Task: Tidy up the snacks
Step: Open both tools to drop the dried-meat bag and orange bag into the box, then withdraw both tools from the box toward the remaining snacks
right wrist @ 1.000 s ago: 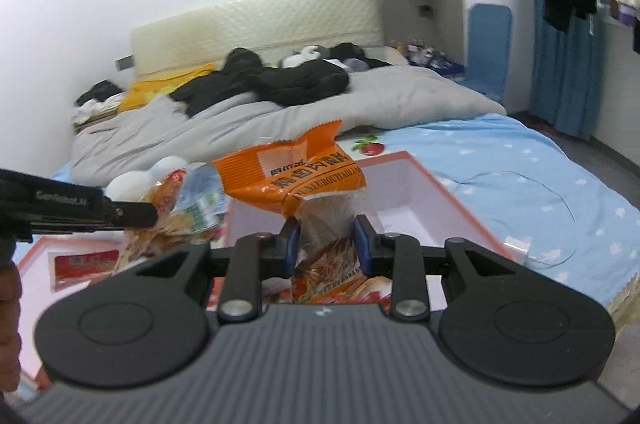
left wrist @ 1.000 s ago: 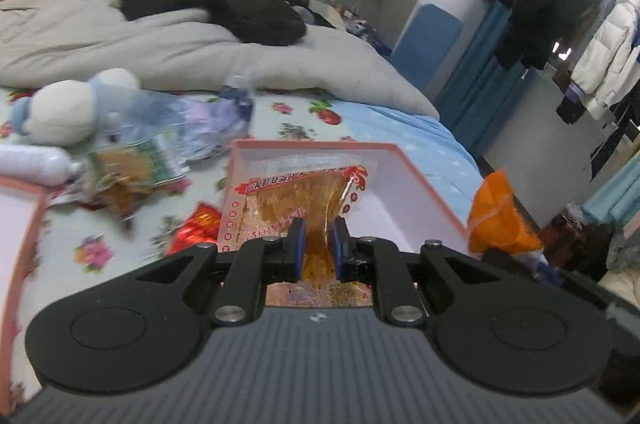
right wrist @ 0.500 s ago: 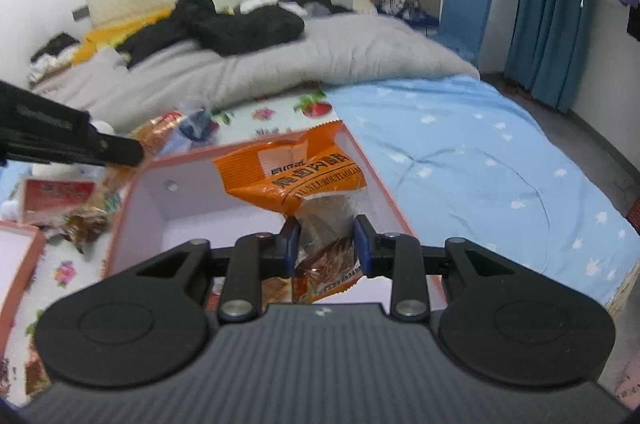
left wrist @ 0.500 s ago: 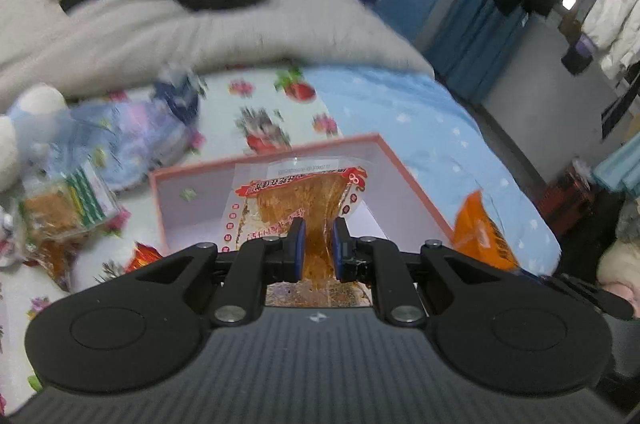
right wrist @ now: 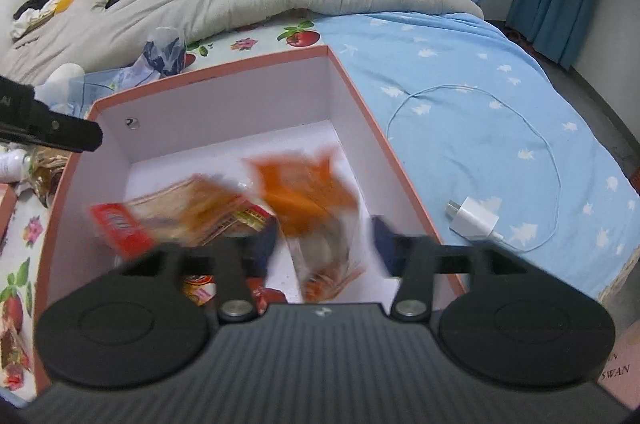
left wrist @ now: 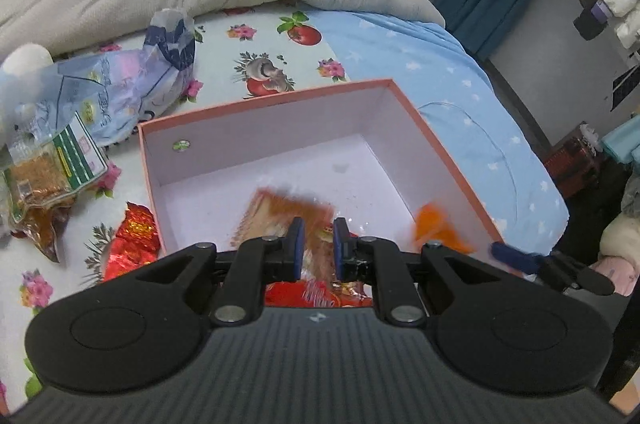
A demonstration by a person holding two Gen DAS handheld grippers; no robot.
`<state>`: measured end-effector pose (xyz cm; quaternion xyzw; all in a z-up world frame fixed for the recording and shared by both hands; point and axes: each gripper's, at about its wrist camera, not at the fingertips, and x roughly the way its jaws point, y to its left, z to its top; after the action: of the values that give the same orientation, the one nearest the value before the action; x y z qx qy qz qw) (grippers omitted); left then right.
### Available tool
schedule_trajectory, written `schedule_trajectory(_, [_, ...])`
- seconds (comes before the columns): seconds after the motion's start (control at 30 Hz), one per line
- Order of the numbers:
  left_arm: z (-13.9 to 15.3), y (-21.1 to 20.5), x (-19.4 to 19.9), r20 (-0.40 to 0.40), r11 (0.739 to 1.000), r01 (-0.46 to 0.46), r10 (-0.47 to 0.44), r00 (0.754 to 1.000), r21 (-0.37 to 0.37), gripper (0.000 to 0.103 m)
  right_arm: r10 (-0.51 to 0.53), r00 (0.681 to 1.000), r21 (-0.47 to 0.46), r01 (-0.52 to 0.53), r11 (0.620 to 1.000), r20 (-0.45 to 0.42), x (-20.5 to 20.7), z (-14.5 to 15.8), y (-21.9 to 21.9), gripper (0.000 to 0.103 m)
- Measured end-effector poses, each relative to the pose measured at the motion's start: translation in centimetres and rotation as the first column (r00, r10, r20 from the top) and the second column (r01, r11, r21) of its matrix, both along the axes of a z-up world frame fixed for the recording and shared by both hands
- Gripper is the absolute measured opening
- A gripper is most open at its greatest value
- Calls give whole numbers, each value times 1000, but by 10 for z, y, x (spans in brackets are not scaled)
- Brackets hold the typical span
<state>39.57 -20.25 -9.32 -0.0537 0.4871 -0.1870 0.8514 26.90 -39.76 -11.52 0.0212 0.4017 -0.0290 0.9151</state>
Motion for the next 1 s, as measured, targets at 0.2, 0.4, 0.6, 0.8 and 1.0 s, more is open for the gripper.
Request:
schedule_trajectory(0.2, [10,18,-21,68,1000,-1,3,998,-22,28,13,998,34,-15,999,59,-18,9,6,73])
schedule_trajectory(0.4, [21,45,-60,161,999,-29,35,986,-38,38,26,989,75,-37,996,145,-55,19,26,73])
schedule_trajectory(0.6, [24,71,-104,218,997,-57,65,974,-43,45,80,976,86,-99,991,203,-88,24,53,73])
schedule_trajectory(0.8, [23,95,-144,243,996,-72,82,966,-51,50,106,965,91,-131,987,238,-114,27,73,73])
schedule_trajectory(1.0, [20,120,-182,249,994,-99,109,962,-52,53,119,960,108,-150,983,255,-138,23,93,73])
